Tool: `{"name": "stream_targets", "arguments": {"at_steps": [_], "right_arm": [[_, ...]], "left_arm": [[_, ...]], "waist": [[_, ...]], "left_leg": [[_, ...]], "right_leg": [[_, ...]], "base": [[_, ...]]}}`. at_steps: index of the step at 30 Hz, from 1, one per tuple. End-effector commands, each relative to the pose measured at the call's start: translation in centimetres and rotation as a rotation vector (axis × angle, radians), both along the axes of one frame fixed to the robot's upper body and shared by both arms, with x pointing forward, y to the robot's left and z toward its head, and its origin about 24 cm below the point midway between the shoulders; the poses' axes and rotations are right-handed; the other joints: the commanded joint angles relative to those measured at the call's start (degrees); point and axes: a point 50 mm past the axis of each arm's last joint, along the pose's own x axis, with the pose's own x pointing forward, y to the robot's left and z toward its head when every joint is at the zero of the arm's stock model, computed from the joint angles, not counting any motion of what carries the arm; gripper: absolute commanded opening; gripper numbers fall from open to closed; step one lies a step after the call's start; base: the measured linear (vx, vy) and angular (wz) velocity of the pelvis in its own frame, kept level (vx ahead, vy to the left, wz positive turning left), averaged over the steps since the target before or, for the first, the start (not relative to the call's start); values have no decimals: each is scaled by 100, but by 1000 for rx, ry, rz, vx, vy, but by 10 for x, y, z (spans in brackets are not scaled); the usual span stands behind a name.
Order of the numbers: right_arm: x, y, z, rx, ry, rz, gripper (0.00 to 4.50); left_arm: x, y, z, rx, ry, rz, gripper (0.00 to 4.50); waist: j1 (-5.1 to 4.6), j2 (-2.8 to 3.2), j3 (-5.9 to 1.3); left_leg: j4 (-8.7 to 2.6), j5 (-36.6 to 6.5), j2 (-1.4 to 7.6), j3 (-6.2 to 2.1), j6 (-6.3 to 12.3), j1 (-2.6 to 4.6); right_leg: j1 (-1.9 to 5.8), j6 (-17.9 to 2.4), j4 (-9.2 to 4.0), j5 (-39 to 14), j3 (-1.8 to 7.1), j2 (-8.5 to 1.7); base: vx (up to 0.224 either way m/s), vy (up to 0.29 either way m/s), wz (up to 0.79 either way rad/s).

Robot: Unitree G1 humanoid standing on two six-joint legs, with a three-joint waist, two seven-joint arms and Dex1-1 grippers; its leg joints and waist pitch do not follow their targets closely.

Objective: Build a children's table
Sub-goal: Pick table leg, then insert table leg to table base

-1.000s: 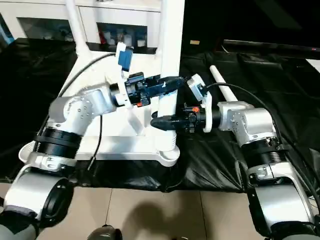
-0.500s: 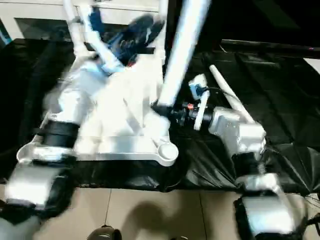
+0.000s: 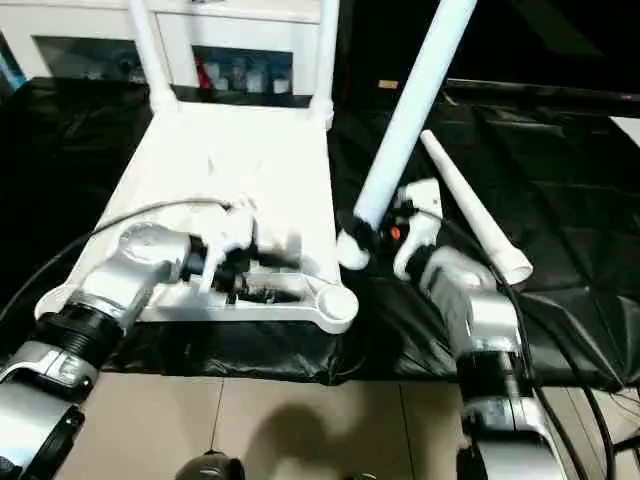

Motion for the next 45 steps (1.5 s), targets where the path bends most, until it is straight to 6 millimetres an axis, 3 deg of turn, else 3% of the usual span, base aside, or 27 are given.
{"name": "stream_targets", "arguments": {"at_steps": [1,4,8,16,17,26,27,29,30,31,33,34,39,42,43,45], "right_arm": [[-1,1,7,-17,-49,0,188],[-4,3,6,-18,-53,-5,188],[-6,5,4,-31,-60,-4,188],[-8,8,3,-38,-63,3,188],[-8,8,3,-38,-63,3,188],[-10,14,0,-39,-59,24,188],[-10,15,0,-38,-59,26,188],[-10,16,0,-37,-58,30,188],[-10,16,0,-37,-57,34,188],[-10,17,0,-36,-56,40,188],[-9,19,3,-27,-54,62,188],[-9,20,4,-25,-54,67,188],[-5,20,1,-67,-15,124,188],[-2,17,-2,-83,2,120,188],[-1,16,-3,-93,9,115,188],[0,13,-5,-111,17,113,188]], "left_arm": [[4,2,-2,59,-34,18,220],[6,8,-6,90,-17,58,211],[7,15,-8,98,14,109,176],[6,22,-8,85,22,170,115],[5,23,-7,88,20,173,100],[1,31,-7,106,29,199,41],[1,33,-7,118,28,198,18],[0,34,-9,137,24,199,9],[0,33,-9,143,24,200,9],[0,32,-10,145,25,203,3],[1,26,-12,144,36,223,1],[2,24,-12,142,39,233,0],[4,-4,-13,69,39,257,0],[5,-13,-14,56,23,250,0],[4,-15,-14,53,23,243,0],[4,-16,-14,47,18,237,0]], "waist": [[-38,48,-476],[-116,60,-488],[-143,69,-467],[-218,51,-443],[-221,18,-442],[-220,43,-449],[-217,85,-447],[-223,62,-446],[-232,58,-442],[-234,92,-447],[-253,70,-451],[-268,98,-449],[-256,74,-457],[-239,69,-458],[-230,31,-462],[-226,46,-460]], "left_leg": [[-460,-1643,312,-173,-262,186],[-465,-1603,318,-183,-257,188],[-466,-1728,319,-177,-230,200],[-485,-1962,323,-201,-277,211],[-486,-1961,323,-198,-267,210],[-488,-1791,325,-186,-213,209],[-494,-1821,323,-193,-231,211],[-499,-1862,323,-195,-253,208],[-503,-1887,321,-197,-257,203],[-500,-1883,321,-206,-275,203],[-496,-1896,319,-197,-273,209],[-491,-1905,317,-191,-269,210],[-465,-1739,310,-182,-168,196],[-456,-1671,303,-184,-115,185],[-449,-1623,302,-181,-91,184],[-455,-1628,309,-183,-70,185]], "right_leg": [[259,-1118,-425,-1402,269,-405],[265,-1234,-404,-1239,264,-396],[251,-1335,-412,-1303,268,-400],[241,-1232,-468,-1803,270,-407],[240,-1224,-474,-1815,269,-407],[229,-1275,-437,-1524,277,-392],[227,-1262,-434,-1528,277,-389],[237,-1249,-439,-1535,278,-392],[239,-1235,-443,-1568,278,-391],[244,-1236,-436,-1571,278,-401],[242,-1261,-436,-1532,278,-393],[240,-1292,-441,-1461,278,-378],[269,-1372,-438,-1304,275,-378],[276,-1350,-453,-1366,271,-386],[281,-1338,-453,-1397,270,-390],[271,-1300,-461,-1473,267,-384]], "base": [[0,0,0],[0,0,0],[0,0,0],[0,0,0],[0,0,0],[0,0,0],[0,0,0],[0,0,0],[0,0,0],[0,0,0],[0,0,0],[0,0,0],[0,0,0],[0,0,0],[0,0,0],[0,0,0]]}}
